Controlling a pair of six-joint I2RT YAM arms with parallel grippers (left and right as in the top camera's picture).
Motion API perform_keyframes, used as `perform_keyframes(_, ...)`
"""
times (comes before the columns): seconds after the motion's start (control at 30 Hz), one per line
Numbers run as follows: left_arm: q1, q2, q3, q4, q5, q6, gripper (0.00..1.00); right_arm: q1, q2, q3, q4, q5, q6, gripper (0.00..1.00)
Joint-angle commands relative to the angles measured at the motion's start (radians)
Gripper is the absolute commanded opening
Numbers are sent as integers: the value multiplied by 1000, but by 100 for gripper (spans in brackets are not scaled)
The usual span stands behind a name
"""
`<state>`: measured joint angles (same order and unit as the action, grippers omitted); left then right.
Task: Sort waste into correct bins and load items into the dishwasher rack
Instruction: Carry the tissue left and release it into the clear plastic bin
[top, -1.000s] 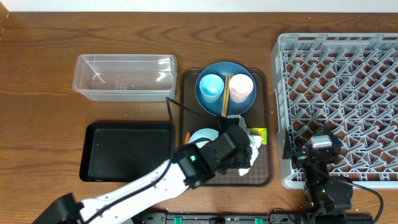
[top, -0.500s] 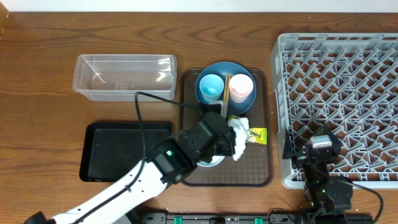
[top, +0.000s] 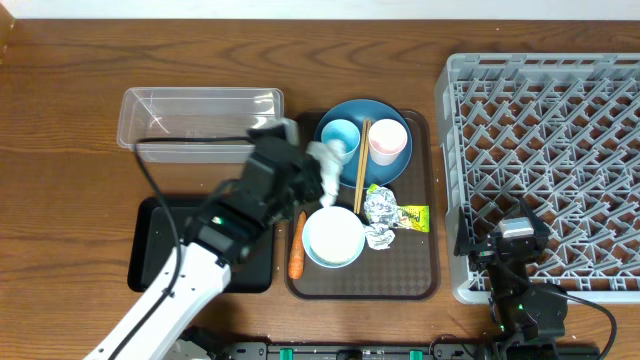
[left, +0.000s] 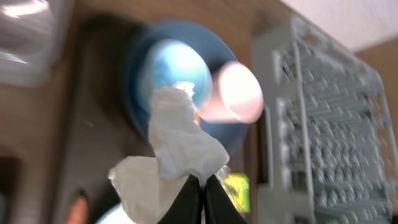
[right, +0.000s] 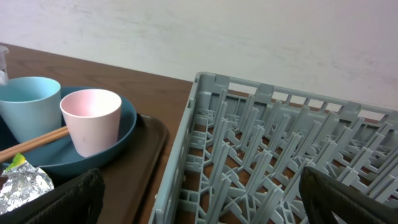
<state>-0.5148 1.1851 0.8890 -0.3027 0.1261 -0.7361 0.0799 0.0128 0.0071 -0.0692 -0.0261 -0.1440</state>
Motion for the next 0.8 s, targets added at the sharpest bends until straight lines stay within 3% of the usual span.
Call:
perform_keyframes(0.0, 98, -11, 27, 5, -5, 48, 6, -14, -2, -2, -3, 0, -11, 99)
perform_keyframes(0.2, 289, -25, 27, 106, 127, 48, 6, -14, -2, -2, -3, 0, -11, 99)
perform_keyframes(0.47, 463, 8, 27, 186, 56, 49, 6, -14, -2, -2, -3, 0, -11, 99)
perform_keyframes(0.77, 503, 206, 27, 357, 41, 115, 6, -14, -2, -2, -3, 0, -11, 99)
